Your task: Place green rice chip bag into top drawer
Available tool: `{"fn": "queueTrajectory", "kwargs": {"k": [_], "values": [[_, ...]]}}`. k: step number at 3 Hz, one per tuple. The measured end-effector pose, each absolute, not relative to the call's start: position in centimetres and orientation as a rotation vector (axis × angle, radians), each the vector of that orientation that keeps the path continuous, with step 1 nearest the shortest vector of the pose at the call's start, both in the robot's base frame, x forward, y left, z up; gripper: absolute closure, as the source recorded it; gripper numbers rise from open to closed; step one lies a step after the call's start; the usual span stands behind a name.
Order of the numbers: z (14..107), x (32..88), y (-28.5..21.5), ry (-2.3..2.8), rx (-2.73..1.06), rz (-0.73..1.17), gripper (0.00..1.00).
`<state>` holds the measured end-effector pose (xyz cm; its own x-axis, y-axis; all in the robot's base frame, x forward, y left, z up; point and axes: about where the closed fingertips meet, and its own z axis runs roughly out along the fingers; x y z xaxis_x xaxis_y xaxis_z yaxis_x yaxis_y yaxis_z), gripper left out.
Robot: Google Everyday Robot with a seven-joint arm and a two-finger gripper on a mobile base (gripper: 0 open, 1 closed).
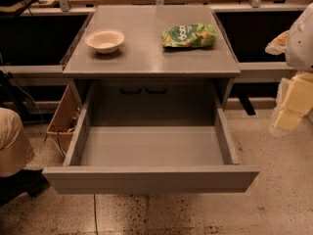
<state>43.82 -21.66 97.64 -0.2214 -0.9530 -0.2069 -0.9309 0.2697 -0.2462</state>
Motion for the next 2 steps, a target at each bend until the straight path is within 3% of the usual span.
{"fn": "queueTrajectory", "kwargs": {"k": [1,2], "values": [[97.6,43.8,-21.7,2.231,-1.724,-0.099,0.0],[97.1,47.9,-21.7,2.19,-1.693,-0.111,0.0]]}}
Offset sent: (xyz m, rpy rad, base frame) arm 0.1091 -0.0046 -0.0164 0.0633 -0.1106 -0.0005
